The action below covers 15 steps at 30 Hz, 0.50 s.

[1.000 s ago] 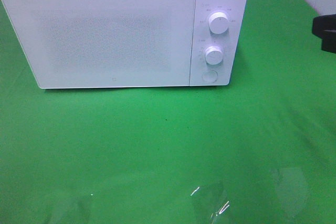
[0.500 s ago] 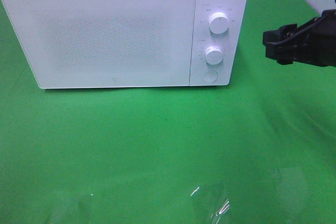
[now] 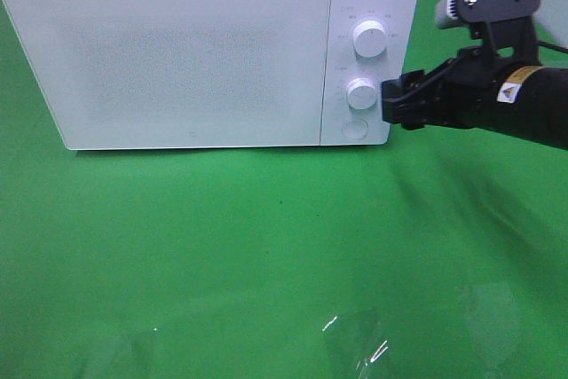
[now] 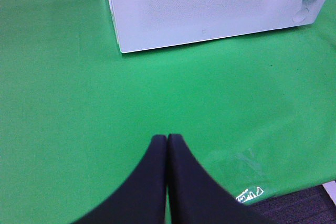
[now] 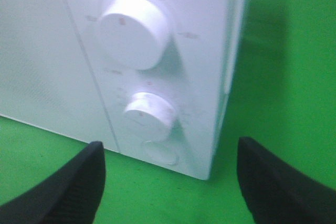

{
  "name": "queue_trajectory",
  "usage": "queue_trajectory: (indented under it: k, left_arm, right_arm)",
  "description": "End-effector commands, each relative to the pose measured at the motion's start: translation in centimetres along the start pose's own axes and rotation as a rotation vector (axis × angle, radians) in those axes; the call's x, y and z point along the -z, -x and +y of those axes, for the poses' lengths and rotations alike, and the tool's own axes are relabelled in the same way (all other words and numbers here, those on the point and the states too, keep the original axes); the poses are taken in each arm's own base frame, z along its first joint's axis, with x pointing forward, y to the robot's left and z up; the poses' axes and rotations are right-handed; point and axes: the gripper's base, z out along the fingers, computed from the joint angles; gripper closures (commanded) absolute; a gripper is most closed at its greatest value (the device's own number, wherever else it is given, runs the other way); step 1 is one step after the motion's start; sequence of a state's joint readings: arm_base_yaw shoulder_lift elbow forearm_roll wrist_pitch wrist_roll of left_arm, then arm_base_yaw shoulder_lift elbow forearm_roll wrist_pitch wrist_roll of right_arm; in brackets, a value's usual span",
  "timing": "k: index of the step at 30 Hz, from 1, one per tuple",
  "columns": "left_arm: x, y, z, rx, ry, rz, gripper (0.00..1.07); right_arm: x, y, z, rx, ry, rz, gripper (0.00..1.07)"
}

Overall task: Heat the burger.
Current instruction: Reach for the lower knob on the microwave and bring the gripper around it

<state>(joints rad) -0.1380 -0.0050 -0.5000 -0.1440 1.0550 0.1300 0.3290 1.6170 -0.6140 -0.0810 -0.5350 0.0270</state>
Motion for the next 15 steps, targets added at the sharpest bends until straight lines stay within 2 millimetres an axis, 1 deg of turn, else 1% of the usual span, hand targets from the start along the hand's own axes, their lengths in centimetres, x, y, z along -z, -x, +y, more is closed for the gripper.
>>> queue_trajectory:
  k: [1,2,3,6,7,8,10,11,12,15]
  left_arm:
    - [0.2,-0.1,0.0,-0.005,0.010,-0.034,1.06]
    - [0.2,-0.1,0.0,-0.005,0.010,-0.034,1.06]
    - [0.2,-0.1,0.0,-0.005,0.010,-0.034,1.06]
    - [0.2,-0.1,0.0,-0.005,0.010,-0.034,1.06]
    - [0.2,-0.1,0.0,-0.005,0.010,-0.034,1.06]
    - [0.2,-0.1,0.0,-0.005,0.010,-0.034,1.06]
    - [0.2,-0.1,0.0,-0.005,0.010,-0.034,1.06]
    - [0.2,-0.1,0.0,-0.005,0.010,-0.034,1.06]
    - [0.2,-0.1,0.0,-0.005,0.010,-0.034,1.06]
    - [0.2,-0.1,0.0,-0.005,0.010,-0.034,1.06]
  right_arm:
    - [-1.7,0.2,2.4,0.013,0.062,-0.008,0.40]
    - [-1.7,0.2,2.4,0.013,0.062,-0.008,0.40]
    - [-2.3,0.0,3.3,-0.015,0.064,0.003,0.40]
    - [-2.9,-0.2,3.7,-0.029,0.051,0.011,0.40]
    - [-3.4,-0.4,3.9,-0.041,0.020,0.016,0.40]
    - [-3.4,-0.4,3.9,-0.041,0.020,0.016,0.40]
    - [-4.6,-0.8,3.5,-0.012,-0.063,0.016,0.40]
    - [-4.6,-0.8,3.5,-0.012,-0.063,0.016,0.40]
    - [-5.2,-0.9,3.4,0.007,-0.082,0.015,0.40]
    - [-5.7,-0.8,3.4,0.012,-0.092,0.016,0.40]
